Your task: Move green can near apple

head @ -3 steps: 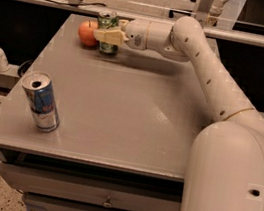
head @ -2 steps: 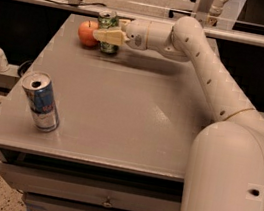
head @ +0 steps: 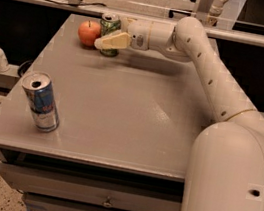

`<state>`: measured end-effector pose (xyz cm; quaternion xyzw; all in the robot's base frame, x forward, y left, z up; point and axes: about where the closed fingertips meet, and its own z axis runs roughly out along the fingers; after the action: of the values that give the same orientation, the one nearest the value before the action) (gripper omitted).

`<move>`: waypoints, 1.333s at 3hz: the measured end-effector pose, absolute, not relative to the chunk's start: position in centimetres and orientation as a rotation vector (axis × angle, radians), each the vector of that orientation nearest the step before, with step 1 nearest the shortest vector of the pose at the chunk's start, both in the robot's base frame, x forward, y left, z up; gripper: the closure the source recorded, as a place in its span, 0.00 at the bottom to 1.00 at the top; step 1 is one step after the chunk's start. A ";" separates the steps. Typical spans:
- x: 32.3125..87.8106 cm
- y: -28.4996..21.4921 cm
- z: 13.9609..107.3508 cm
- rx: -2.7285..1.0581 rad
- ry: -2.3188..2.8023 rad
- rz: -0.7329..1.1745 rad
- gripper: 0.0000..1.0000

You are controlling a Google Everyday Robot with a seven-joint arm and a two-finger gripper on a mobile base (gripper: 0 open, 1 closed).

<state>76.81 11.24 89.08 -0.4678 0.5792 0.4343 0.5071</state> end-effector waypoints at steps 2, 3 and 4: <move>77.8 4.1 92.1 -1.083 1.375 0.932 0.00; 78.0 -2.1 95.0 -1.056 1.361 0.832 0.00; 77.5 -7.6 96.8 -1.027 1.360 0.753 0.00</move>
Offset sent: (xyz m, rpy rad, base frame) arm 0.0223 -0.1504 0.0687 -0.0012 -0.1633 -0.1871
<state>77.47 -7.62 96.81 -0.4423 0.5857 0.3245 0.5967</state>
